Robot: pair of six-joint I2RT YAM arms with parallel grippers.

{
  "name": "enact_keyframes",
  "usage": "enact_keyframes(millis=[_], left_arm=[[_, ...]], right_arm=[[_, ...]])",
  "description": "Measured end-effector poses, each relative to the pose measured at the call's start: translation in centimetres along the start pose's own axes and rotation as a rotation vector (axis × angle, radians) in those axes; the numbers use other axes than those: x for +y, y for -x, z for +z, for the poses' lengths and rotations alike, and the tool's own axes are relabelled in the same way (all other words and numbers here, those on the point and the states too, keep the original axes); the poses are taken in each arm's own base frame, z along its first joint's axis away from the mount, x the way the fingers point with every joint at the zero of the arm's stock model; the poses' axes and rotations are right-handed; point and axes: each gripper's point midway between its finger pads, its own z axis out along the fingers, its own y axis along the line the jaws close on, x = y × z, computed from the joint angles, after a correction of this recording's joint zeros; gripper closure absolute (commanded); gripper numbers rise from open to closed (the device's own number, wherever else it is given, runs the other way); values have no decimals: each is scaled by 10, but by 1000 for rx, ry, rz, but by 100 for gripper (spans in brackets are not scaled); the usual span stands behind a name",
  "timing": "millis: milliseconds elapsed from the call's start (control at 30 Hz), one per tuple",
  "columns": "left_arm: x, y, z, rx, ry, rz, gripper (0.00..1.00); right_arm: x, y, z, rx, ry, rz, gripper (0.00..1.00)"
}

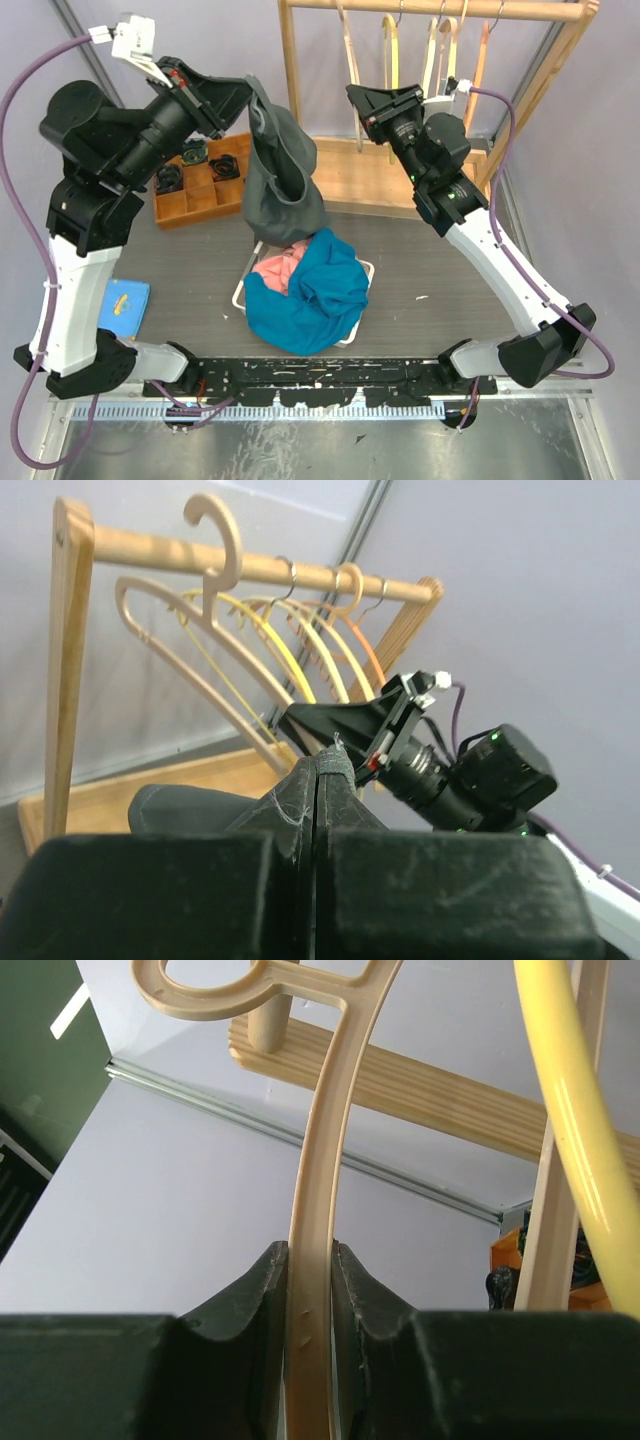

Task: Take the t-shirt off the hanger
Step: Place the hanger on the clothesline.

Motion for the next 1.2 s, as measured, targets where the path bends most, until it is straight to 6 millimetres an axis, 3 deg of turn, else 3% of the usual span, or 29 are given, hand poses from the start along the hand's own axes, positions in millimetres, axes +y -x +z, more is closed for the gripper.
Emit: enact_keyframes(millis=[167,467,1200], left_arm=[[-14,24,-9,-59,-31,7,100],[-20,34,-10,-91,-48,-16,100],[-53,89,-23,-279,-161,-105,100]], right_arm=[[-1,3,1,-18,-5,15,78],[-3,7,3,-39,-18,34,77],[-15,3,23,-31,-81,64,77]])
